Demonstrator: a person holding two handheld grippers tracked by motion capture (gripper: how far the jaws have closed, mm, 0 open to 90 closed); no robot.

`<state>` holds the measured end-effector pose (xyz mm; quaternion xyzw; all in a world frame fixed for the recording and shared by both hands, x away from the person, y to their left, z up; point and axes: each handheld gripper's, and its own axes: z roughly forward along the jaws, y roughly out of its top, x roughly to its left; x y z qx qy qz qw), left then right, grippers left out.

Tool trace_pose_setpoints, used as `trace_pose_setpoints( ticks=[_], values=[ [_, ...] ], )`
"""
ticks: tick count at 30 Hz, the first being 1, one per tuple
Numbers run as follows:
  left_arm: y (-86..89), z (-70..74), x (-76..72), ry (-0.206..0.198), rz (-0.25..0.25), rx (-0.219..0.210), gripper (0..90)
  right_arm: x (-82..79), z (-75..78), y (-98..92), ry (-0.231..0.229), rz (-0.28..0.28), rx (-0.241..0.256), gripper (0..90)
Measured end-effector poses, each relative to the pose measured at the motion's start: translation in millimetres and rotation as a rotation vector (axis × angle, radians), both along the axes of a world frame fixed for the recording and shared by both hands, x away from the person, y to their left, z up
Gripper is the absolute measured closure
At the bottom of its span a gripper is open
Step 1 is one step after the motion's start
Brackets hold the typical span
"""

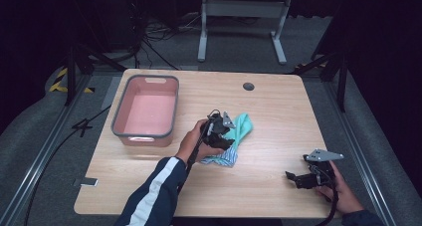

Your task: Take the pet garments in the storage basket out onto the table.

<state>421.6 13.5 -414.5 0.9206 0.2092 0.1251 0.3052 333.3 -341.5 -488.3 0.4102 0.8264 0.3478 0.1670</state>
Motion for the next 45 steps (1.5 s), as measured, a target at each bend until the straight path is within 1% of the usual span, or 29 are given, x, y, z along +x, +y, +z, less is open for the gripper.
trace_pose_setpoints(
  ticks=[5, 8, 9, 15, 17, 19, 20, 26, 30, 32, 33, 36, 37, 39, 41, 44, 45],
  values=[
    [1.8, 3.5, -3.6, -0.007, -0.004, -0.002, 45.3, 0.0, 0.0, 0.0, 0.0, 0.0, 0.0, 0.7],
    [3.9, 6.6, -6.7, -0.009, -0.014, 0.008, 45.3, 0.0, 0.0, 0.0, 0.0, 0.0, 0.0, 0.7],
    [4.6, 7.9, -8.2, -0.017, -0.019, 0.024, 45.6, 0.0, 0.0, 0.0, 0.0, 0.0, 0.0, 0.7],
    [10.3, 13.4, -15.9, -0.025, -0.037, 0.026, 42.1, 0.0, 0.0, 0.0, 0.0, 0.0, 0.0, 0.7],
    [12.1, 14.7, -19.3, -0.029, -0.039, 0.032, 40.9, 0.0, 0.0, 0.0, 0.0, 0.0, 0.0, 0.7],
    [14.3, 16.0, -21.9, -0.032, -0.052, 0.045, 39.7, 0.0, 0.0, 0.0, 0.0, 0.0, 0.0, 0.7],
    [15.1, 16.0, -23.2, -0.033, -0.053, 0.042, 39.7, 0.0, 0.0, 0.0, 0.0, 0.0, 0.0, 0.7],
    [22.5, 15.4, -30.7, -0.034, -0.069, 0.067, 37.6, 0.0, 0.0, 0.0, 0.0, 0.0, 0.0, 0.7],
    [30.1, 15.9, -34.7, -0.028, -0.078, 0.061, 34.7, 0.0, 0.0, 0.1, 0.0, 0.0, 0.001, 0.7],
    [34.4, 15.2, -36.9, -0.032, -0.078, 0.057, 32.6, -0.1, 0.0, 0.0, -0.002, -0.002, -0.001, 0.7],
    [36.6, 15.2, -37.8, -0.028, -0.086, 0.059, 32.0, -0.2, 0.0, 0.0, -0.001, -0.002, -0.001, 0.7],
    [40.1, 14.0, -40.4, -0.035, -0.089, 0.066, 30.3, -0.1, 0.0, 0.0, -0.001, -0.002, -0.001, 0.7],
    [42.8, 13.4, -42.3, -0.028, -0.096, 0.075, 30.3, -0.2, 0.0, 0.1, -0.001, -0.002, 0.0, 0.7],
    [46.3, 12.6, -44.7, -0.034, -0.106, 0.084, 28.1, -0.2, 0.0, 0.0, -0.001, -0.002, 0.0, 0.7],
    [50.3, 12.0, -47.6, -0.032, -0.111, 0.084, 27.1, -0.1, 0.0, 0.0, -0.001, -0.002, -0.001, 0.7],
    [56.2, 11.3, -52.1, -0.039, -0.118, 0.089, 26.0, -0.2, 0.0, 0.0, -0.001, -0.003, 0.0, 0.7],
    [58.5, 11.4, -52.9, -0.046, -0.121, 0.1, 25.9, -0.2, 0.0, 0.0, -0.001, -0.003, -0.001, 0.7]
  ],
)
